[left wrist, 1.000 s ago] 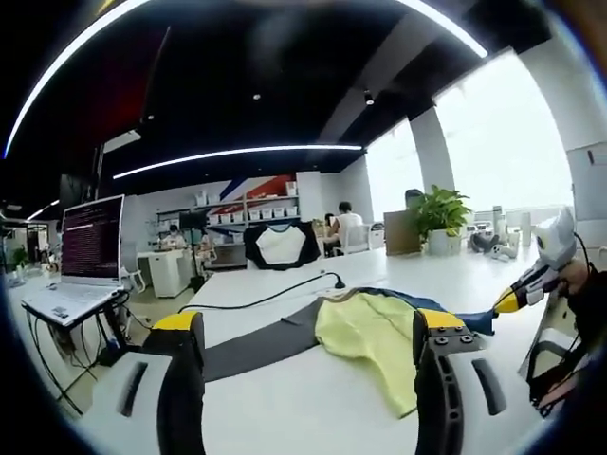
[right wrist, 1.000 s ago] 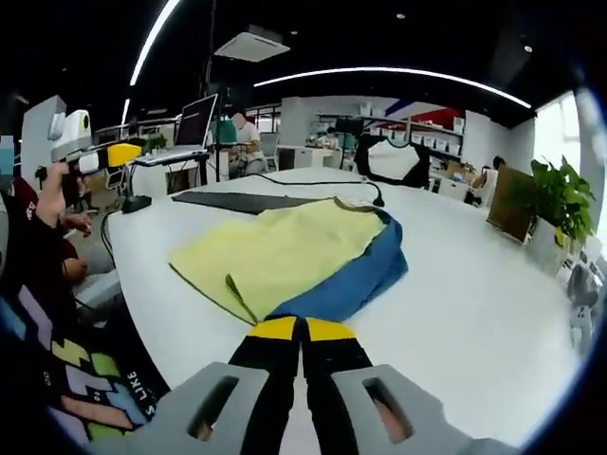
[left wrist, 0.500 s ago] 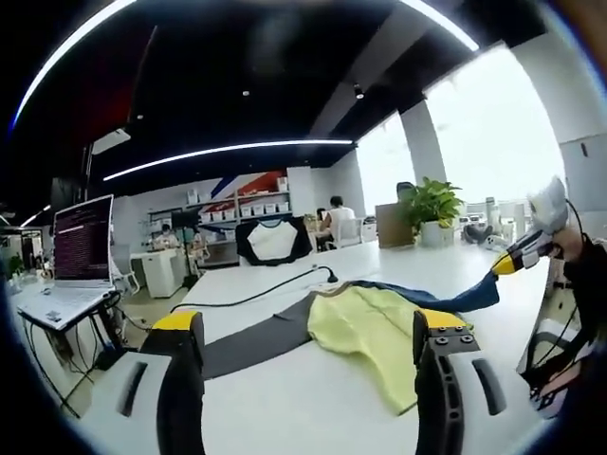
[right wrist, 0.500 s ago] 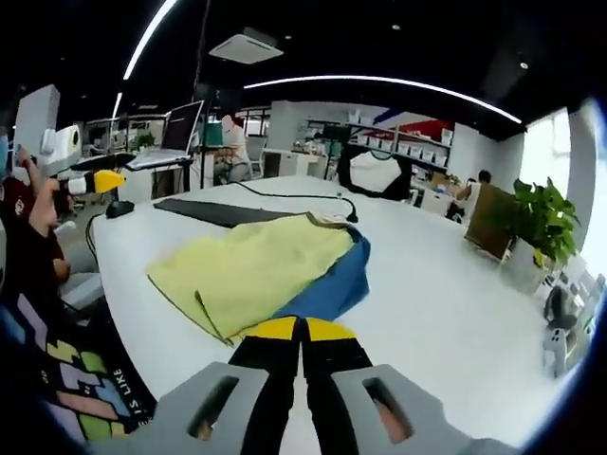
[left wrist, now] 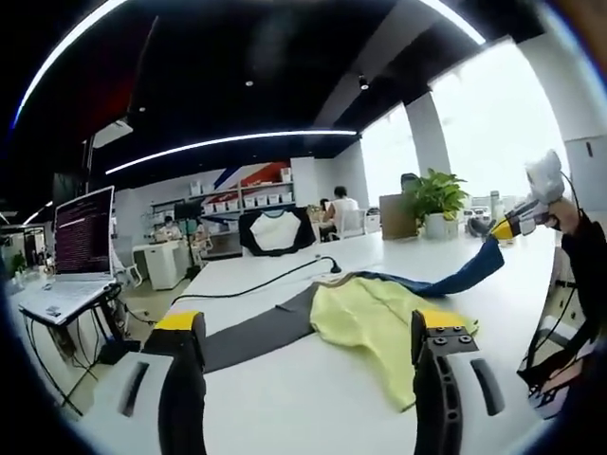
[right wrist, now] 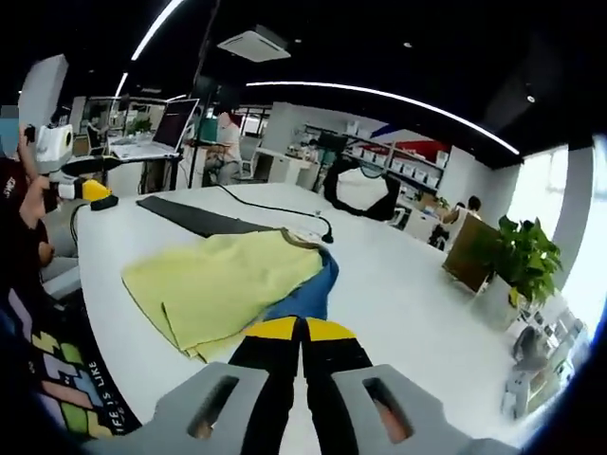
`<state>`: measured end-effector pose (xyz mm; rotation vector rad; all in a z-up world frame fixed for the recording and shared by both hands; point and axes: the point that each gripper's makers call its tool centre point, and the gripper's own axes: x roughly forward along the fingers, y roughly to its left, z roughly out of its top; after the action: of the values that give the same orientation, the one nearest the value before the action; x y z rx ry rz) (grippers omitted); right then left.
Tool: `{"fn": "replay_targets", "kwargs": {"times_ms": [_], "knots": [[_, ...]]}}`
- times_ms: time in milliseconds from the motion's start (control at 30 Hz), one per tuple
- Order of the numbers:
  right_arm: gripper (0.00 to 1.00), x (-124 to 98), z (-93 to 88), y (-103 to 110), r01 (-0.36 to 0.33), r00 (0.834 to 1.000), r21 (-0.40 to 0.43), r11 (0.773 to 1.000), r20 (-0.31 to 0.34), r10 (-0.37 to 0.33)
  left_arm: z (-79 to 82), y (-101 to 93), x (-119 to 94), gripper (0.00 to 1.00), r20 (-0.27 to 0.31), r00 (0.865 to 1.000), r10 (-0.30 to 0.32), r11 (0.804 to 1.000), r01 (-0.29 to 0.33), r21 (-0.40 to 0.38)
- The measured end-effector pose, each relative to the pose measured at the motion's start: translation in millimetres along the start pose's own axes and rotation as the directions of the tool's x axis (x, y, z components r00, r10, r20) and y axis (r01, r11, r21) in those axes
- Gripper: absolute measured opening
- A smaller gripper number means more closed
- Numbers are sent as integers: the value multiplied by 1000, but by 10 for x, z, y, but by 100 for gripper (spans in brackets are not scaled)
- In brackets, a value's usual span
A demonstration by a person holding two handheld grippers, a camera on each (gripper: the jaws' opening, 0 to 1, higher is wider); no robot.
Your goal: Fold the garment on the visible template until the final outline fits inside the template.
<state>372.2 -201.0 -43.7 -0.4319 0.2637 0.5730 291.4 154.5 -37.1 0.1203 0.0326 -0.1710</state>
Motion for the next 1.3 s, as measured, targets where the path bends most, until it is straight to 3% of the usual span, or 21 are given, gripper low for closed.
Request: {"fn": "replay_targets", "kwargs": {"times_ms": [333, 567, 1000, 1300], "knots": [[0, -77, 129, -441, 102, 995, -64, 993, 9, -101, -56, -64, 63, 94, -23, 1000, -19, 1000, 20, 3], [0, -113, 170, -845, 204, 979, -78, 976, 19, -203, -96, -76, 92, 93, -35, 999, -24, 1000, 24, 4], [0, -77, -60, -1324, 289, 955, -108, 951, -36, -294, -109, -104, 97, 93, -40, 999, -27, 1000, 27, 1], [0, -60, -246, -1658, 354, 930, -111, 929, -64, -363, -112, -134, 105, 93, -42, 999, -33, 999, 33, 5]]}}
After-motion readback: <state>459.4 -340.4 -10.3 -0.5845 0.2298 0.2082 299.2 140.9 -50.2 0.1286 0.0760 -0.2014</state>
